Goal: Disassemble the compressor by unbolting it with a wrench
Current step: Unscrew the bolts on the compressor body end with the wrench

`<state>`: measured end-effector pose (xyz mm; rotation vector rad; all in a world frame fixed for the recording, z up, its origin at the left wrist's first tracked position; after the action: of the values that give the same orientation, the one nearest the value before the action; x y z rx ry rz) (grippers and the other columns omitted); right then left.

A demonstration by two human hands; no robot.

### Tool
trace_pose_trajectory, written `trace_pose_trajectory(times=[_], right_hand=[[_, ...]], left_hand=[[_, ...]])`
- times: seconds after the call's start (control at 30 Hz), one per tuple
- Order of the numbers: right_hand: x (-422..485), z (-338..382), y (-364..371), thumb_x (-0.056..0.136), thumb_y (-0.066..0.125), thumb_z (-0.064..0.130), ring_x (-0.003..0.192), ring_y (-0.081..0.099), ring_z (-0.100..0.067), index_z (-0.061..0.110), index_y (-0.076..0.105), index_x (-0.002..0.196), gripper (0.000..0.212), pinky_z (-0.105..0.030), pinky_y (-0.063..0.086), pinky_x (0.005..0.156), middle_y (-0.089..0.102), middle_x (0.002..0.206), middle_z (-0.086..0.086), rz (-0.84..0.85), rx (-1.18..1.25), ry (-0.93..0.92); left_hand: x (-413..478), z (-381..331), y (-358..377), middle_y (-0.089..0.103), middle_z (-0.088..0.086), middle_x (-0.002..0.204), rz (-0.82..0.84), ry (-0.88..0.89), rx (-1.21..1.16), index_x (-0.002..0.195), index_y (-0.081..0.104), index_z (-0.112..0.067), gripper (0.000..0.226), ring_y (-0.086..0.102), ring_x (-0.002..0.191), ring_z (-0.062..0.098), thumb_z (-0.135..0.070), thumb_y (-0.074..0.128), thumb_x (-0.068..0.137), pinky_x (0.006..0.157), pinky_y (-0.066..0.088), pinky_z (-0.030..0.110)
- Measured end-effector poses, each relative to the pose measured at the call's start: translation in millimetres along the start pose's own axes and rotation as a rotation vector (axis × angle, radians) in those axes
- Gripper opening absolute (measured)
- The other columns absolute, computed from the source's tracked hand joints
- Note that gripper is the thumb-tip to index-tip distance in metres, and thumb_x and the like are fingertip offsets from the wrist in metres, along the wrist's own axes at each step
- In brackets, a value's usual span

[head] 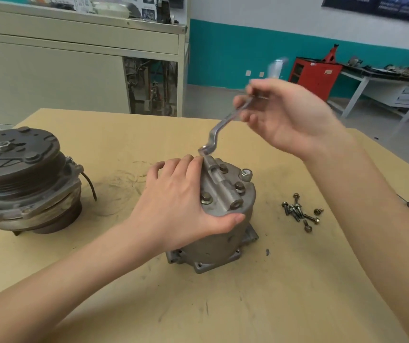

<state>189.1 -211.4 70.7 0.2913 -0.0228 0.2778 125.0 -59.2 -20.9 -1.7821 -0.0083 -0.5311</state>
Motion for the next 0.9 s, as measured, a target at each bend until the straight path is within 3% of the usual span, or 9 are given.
trace_pose_trajectory(times=[0.07, 0.2, 0.33, 0.47, 0.6, 0.73, 0.9], right_hand=[[-39, -4, -20, 0.100, 0.042, 0.011, 0.062, 0.068, -0.017, 0.004, 0.054, 0.085, 0.021, -0.018, 0.053, 0.057, 0.069, 0.069, -0.008, -0.136, 0.067, -0.159], [-109, -40, -26, 0.099, 0.046, 0.016, 0.073, 0.072, -0.023, 0.003, 0.059, 0.090, 0.020, -0.025, 0.056, 0.068, 0.072, 0.083, -0.006, -0.419, -0.207, -0.595], [-135, -74, -10, 0.097, 0.052, 0.022, 0.083, 0.072, -0.022, 0.012, 0.059, 0.094, 0.013, -0.029, 0.057, 0.073, 0.070, 0.094, -0.005, -0.402, -0.417, -0.892], [-140, -84, -11, 0.098, 0.051, 0.021, 0.092, 0.070, -0.025, 0.014, 0.063, 0.095, 0.014, -0.031, 0.057, 0.078, 0.068, 0.100, -0.004, -0.365, -0.482, -0.953], [-148, -93, -14, 0.100, 0.049, 0.025, 0.096, 0.068, -0.027, 0.029, 0.064, 0.106, 0.017, -0.039, 0.056, 0.080, 0.068, 0.105, 0.006, -0.320, -0.564, -0.953], [-151, -99, -21, 0.100, 0.049, 0.025, 0.101, 0.067, -0.023, 0.014, 0.060, 0.108, 0.018, -0.036, 0.057, 0.077, 0.068, 0.107, -0.001, -0.253, -0.642, -0.932], [-143, -90, -32, 0.101, 0.048, 0.025, 0.099, 0.068, -0.027, 0.019, 0.062, 0.107, 0.017, -0.039, 0.055, 0.081, 0.067, 0.111, 0.005, -0.105, -0.663, -0.900]], left_hand=[[1, 0, 1, 0.047, -0.004, 0.138, 0.006, -0.001, 0.005, 0.142, 0.036, -0.015, 0.121, 0.040, 0.128, 0.018, -0.093, 0.012, 0.052, 0.108, 0.022, 0.036], [0, 0, 2, 0.047, -0.002, 0.140, 0.005, -0.001, 0.020, 0.142, 0.036, -0.013, 0.122, 0.040, 0.129, 0.019, -0.094, 0.011, 0.053, 0.110, 0.022, 0.038], [1, 0, 1, 0.049, 0.001, 0.138, -0.002, 0.000, 0.032, 0.141, 0.038, -0.011, 0.122, 0.043, 0.128, 0.021, -0.094, 0.012, 0.055, 0.109, 0.024, 0.039], [1, -1, 1, 0.049, 0.001, 0.139, 0.001, -0.009, 0.030, 0.141, 0.039, -0.011, 0.123, 0.042, 0.129, 0.021, -0.094, 0.013, 0.054, 0.108, 0.024, 0.039], [1, -1, 1, 0.049, 0.000, 0.139, 0.000, -0.012, 0.030, 0.140, 0.039, -0.011, 0.122, 0.042, 0.129, 0.021, -0.094, 0.014, 0.054, 0.108, 0.023, 0.038], [1, 0, 1, 0.048, 0.000, 0.140, 0.000, -0.012, 0.036, 0.141, 0.038, -0.011, 0.123, 0.041, 0.130, 0.021, -0.094, 0.014, 0.054, 0.109, 0.023, 0.038], [-1, -1, -1, 0.050, 0.002, 0.139, 0.003, -0.013, 0.021, 0.141, 0.040, -0.010, 0.122, 0.043, 0.129, 0.023, -0.093, 0.016, 0.055, 0.109, 0.024, 0.039]])
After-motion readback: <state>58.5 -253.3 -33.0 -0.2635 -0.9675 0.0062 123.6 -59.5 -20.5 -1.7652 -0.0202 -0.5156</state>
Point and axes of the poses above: each hand's wrist, its own x-axis towards the middle knuckle, its own y-axis out of the palm, z = x × y, the point moved 3 cm from there along x, towards the middle knuckle
